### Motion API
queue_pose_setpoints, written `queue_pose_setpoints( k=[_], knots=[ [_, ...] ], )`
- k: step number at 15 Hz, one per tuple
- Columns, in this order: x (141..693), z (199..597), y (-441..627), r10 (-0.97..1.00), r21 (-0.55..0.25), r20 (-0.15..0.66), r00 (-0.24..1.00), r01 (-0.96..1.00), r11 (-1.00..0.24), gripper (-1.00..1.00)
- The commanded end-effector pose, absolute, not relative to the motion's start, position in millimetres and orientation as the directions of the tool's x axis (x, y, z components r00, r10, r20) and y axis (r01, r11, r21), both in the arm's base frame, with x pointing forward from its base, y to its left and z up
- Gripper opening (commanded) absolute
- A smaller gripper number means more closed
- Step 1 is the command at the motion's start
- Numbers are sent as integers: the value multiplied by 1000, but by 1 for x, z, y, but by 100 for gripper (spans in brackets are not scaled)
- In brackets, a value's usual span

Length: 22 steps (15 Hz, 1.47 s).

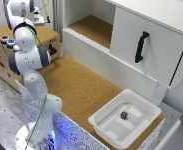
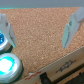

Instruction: Toggle the green light switch to turn off the green light

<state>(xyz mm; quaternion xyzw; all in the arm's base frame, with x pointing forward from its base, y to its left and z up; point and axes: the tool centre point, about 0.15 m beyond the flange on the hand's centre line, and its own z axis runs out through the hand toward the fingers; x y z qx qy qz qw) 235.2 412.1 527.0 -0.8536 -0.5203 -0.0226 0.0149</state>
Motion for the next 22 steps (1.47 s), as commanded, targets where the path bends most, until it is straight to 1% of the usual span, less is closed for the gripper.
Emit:
queue_pose_setpoints(
  k=[1,4,6,7,8,9,10,12,14,16,19,20,21,22],
  knots=[
    [214,543,438,922,26,68,380,924,-383,100],
    [175,535,451,940,16,56,337,941,-339,100],
    [155,531,448,947,32,34,321,946,-322,100],
    [147,531,443,944,26,46,327,944,-329,100],
    [140,528,440,943,29,37,330,943,-331,100],
    [134,521,435,935,3,34,354,935,-354,100],
    [134,513,429,921,-22,22,388,921,-388,-100],
    [136,506,423,912,-39,30,410,912,-409,-100],
    [143,500,430,925,-37,7,381,924,-380,-100],
    [150,496,436,934,-56,32,357,933,-354,-100],
    [164,497,442,940,-44,40,340,940,-338,-100],
    [167,496,444,942,-34,23,335,942,-334,-100],
    [170,495,447,943,-22,24,333,943,-333,-100],
    [174,493,449,940,-8,-2,341,940,-341,-100]
  ],
)
